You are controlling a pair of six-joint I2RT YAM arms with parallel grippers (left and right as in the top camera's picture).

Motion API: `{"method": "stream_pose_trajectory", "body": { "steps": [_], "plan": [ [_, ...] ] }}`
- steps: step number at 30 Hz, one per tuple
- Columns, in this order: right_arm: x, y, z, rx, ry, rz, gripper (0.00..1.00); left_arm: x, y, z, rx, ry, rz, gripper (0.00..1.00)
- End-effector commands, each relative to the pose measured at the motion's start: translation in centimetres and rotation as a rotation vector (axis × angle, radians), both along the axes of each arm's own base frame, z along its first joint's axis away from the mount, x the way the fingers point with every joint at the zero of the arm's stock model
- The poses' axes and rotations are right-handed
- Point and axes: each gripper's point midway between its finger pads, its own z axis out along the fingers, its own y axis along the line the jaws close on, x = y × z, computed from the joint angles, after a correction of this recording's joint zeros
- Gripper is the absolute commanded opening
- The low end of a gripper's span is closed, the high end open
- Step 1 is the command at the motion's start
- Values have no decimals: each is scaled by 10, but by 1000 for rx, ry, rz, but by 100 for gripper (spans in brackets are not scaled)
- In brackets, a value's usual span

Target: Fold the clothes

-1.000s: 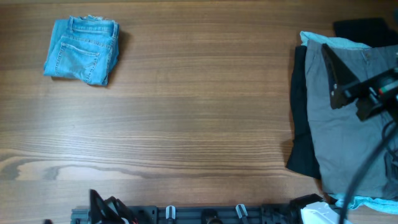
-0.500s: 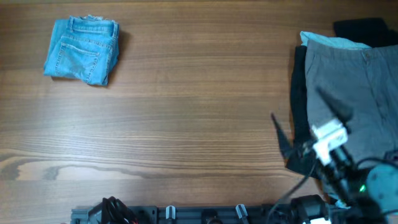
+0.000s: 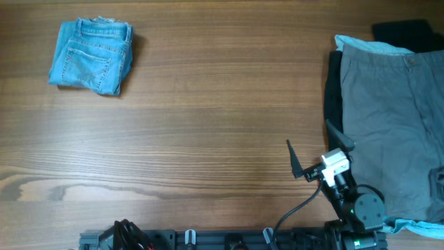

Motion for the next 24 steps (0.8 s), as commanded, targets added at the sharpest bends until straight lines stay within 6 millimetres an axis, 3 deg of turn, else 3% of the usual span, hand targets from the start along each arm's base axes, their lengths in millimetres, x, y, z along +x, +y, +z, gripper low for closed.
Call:
{"method": "stream_pose_trajectory", "body": {
  "steps": [1,5,24],
  "plan": [
    [-2,7,-17,-20,64,35,100,-1,1,0,16,6,-2,100],
    [-3,8,-23,91,150,55,100,-1,1,0,16,6,-2,100],
    [-2,8,-24,93,153,52,100,-1,1,0,17,5,-2,100]
  ]
}}
